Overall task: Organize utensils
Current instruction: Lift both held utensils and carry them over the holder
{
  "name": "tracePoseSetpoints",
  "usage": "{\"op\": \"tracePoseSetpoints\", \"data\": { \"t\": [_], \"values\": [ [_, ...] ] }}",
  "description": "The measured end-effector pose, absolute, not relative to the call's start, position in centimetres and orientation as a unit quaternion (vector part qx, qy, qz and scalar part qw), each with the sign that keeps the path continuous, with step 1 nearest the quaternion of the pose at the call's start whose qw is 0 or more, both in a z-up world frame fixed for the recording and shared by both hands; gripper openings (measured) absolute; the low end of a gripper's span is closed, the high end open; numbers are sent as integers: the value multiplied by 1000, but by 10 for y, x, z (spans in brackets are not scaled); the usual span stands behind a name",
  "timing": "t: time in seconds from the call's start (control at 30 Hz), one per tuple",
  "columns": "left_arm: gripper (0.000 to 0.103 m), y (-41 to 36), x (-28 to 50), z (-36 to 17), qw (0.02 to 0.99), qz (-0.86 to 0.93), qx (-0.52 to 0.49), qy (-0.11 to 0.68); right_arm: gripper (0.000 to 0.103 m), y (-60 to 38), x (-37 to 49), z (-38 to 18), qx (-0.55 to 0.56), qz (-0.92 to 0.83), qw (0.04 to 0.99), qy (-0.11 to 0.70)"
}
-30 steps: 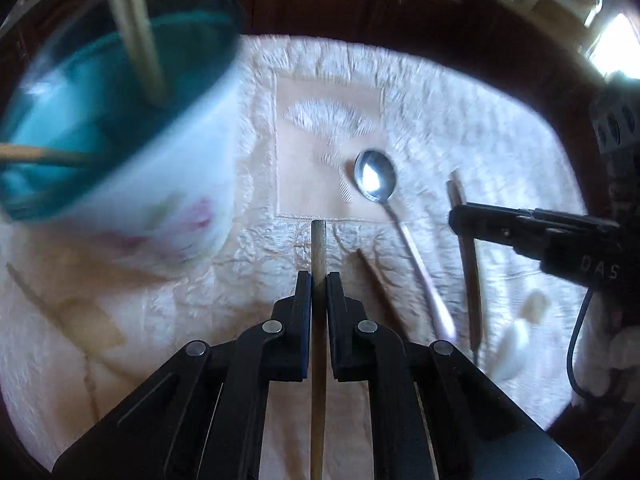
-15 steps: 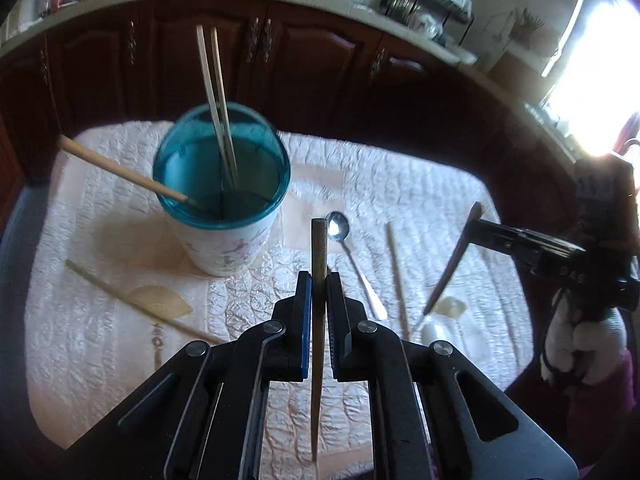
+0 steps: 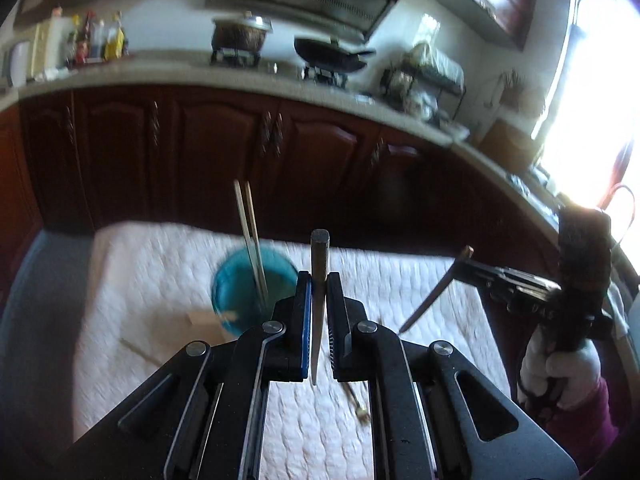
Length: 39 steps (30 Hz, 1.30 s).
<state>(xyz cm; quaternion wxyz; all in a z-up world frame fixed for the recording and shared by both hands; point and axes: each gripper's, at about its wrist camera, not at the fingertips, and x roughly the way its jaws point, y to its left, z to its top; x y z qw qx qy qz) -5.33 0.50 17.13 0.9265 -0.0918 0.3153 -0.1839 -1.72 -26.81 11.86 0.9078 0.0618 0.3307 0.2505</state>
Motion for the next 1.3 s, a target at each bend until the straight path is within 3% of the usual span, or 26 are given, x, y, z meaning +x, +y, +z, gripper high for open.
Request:
{"op": "tracePoseSetpoints", "data": {
  "t": [0.23,0.47,1.3],
  "values": [
    [6,23,-22,204,947,-147,-79,273,9,-237,10,164,43,269,916,294],
    [6,33,17,193,955,-102,-59,273,9,-199,47,178,25,267,922,280],
    [6,12,70,97,926,-65,-35,370,10,-149,124,76,9,277,881,384]
  ]
}}
